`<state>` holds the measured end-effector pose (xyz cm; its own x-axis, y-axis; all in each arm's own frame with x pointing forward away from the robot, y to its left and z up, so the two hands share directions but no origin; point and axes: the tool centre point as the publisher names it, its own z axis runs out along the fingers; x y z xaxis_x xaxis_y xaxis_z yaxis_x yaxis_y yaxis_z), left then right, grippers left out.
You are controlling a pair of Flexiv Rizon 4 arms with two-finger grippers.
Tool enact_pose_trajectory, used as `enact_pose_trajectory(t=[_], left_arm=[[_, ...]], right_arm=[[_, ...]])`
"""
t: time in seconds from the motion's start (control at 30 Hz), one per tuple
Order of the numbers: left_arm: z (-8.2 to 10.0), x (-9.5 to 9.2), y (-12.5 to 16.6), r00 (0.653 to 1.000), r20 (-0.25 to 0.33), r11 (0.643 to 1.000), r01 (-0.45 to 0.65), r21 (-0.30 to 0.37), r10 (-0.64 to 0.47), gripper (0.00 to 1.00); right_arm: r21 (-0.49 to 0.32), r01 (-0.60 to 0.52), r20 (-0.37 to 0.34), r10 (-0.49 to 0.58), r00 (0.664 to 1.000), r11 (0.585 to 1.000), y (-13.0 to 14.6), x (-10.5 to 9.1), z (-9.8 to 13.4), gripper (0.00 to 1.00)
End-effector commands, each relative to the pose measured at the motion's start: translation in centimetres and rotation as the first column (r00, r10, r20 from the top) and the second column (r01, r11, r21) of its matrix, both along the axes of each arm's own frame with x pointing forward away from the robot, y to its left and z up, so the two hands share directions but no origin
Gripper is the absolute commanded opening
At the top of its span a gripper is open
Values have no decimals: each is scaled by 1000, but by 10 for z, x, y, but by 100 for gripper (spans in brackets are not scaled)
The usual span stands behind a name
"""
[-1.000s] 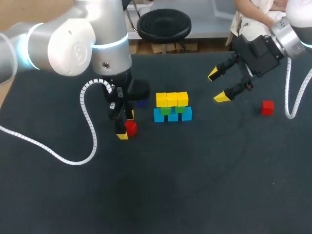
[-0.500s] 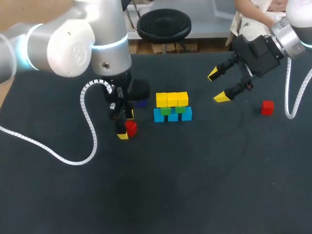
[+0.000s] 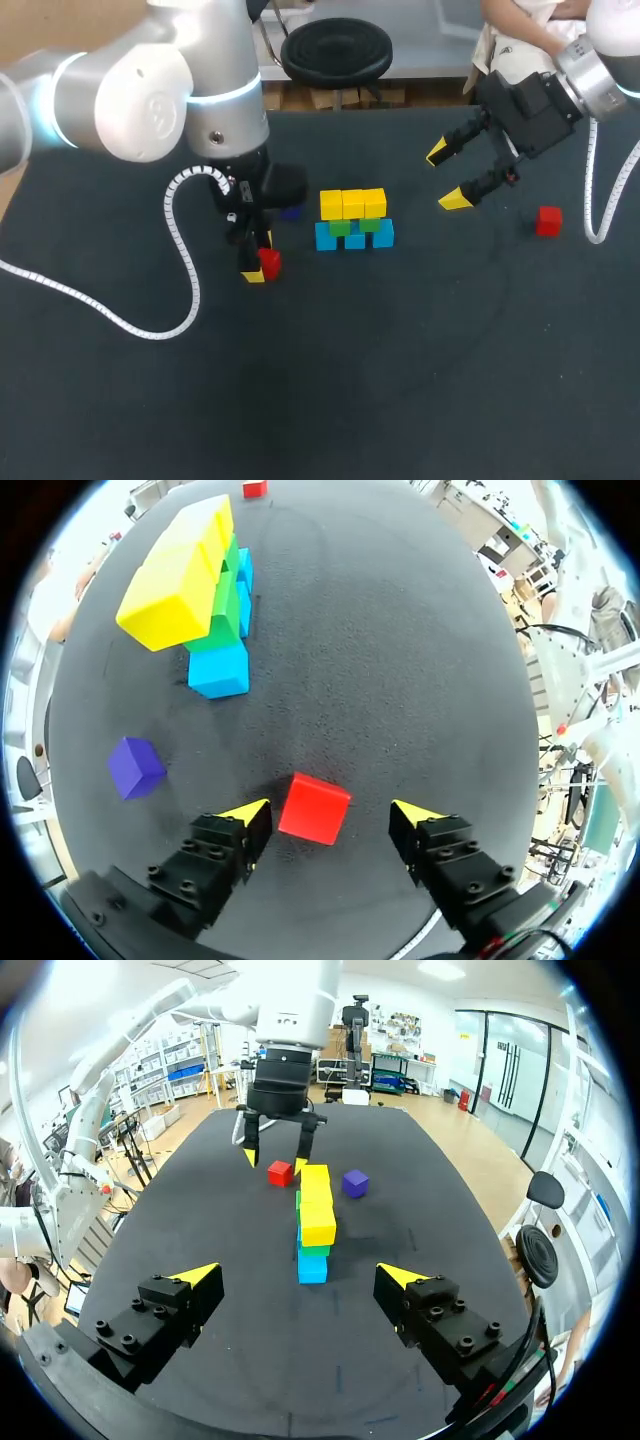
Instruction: Place the blue cubes, place green cubes on the blue cubes, place the yellow cubes on the green cubes, then place the red cubes on the yellow cubes, and place purple cube on the red cubes.
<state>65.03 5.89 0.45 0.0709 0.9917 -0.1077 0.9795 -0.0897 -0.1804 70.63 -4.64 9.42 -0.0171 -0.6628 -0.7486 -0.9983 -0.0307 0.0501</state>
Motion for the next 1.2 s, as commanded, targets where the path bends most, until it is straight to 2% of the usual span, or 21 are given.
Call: enact_pose_trajectory(t=[0.03, 0.37, 0.43, 0.47, 0.5, 0.6, 0.63, 0.67, 0.7, 1.03, 1.2], left_arm=[[0, -1, 1, 1000, 2, 1000, 1, -2, -1, 68], [-3, -2, -2, 1000, 1, 1000, -3, -14, 3, 76], [-3, -2, -2, 1000, 3, 1000, -1, -17, 1, 69], [-3, -2, -2, 1000, 4, 1000, 0, -18, 0, 65], [-3, -2, -2, 1000, 6, 1000, 1, -18, -1, 49], [-3, -2, -2, 1000, 10, 1000, 1, -18, -1, 25], [-3, -2, -2, 1000, 11, 1000, 1, -18, 0, 12], [-2, -2, -2, 1000, 13, 1000, -1, -16, 1, 4], [-2, -2, -1, 1000, 15, 1000, -3, -16, 3, 0], [-4, -4, 0, 1000, 13, 1000, -25, -14, 25, 0], [1, -4, 9, 990, -6, 990, -139, 6, 139, 0]], right_arm=[[0, 2, 2, -2, 1000, 1000, 0, -1, 0, 100], [0, 2, 2, -2, 1000, 1000, 0, -1, 0, 100], [0, 2, 2, -2, 1000, 1000, 0, -1, 0, 100], [0, 2, 2, -2, 1000, 1000, 0, -1, 0, 100], [0, 2, 2, -2, 1000, 1000, 0, -1, 0, 100], [0, 2, 2, -2, 1000, 1000, 0, -1, 0, 100], [0, 2, 2, -2, 1000, 1000, 0, -1, 0, 100], [0, 2, 2, -2, 1000, 1000, 0, -1, 0, 100], [0, 2, 2, -2, 1000, 1000, 0, -1, 0, 100], [0, 2, 2, -2, 1000, 1000, 0, -1, 0, 100], [0, 2, 2, -2, 1000, 1000, 0, -1, 0, 100]])
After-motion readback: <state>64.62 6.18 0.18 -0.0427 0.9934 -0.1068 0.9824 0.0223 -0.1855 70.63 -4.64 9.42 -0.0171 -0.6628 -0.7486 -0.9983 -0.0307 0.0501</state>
